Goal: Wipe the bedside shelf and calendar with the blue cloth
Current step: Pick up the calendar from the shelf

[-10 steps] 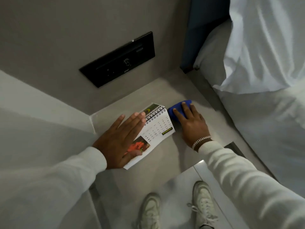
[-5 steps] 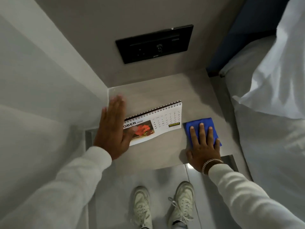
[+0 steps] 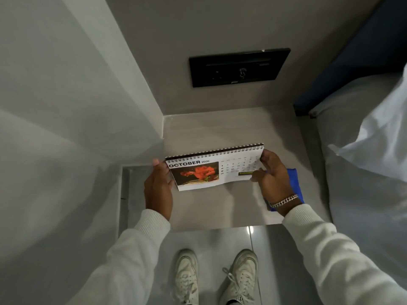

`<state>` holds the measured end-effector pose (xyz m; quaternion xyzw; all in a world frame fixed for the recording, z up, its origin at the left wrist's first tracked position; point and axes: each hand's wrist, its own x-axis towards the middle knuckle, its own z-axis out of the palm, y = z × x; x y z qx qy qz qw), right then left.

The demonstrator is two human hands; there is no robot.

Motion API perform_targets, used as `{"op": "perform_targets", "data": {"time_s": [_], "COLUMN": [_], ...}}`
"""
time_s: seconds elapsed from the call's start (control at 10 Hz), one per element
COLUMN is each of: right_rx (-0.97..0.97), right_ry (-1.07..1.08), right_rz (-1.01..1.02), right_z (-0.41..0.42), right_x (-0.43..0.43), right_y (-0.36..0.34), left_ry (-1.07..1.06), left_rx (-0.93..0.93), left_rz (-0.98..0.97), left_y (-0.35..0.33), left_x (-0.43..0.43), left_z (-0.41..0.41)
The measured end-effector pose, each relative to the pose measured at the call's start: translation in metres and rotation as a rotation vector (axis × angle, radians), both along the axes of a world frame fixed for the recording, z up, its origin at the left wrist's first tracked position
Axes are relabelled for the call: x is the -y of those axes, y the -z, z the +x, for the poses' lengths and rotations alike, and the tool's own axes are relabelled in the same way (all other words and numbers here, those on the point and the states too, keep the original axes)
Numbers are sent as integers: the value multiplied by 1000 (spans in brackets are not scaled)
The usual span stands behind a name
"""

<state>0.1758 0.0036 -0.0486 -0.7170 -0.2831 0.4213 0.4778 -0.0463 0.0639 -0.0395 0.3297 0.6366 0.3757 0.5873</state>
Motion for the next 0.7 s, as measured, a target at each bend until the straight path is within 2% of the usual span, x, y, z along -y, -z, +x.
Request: {"op": "perform_targets", "data": {"time_s": [0.5, 0.6, 0.7], "right_rx": [-156, -154, -51], "right_ry": [60, 69, 121], "right_rz": [81, 83, 50], "right_z": [25, 17, 14], "right_x": [-101, -103, -104], "right_y": [6, 7, -8], "left_ry": [140, 139, 144], "left_rx": [-83, -102, -143], "left_rz": [172, 167, 186], "left_y": [8, 12, 8], "left_x": [-114, -117, -114], "left_z": [19, 17, 17]}}
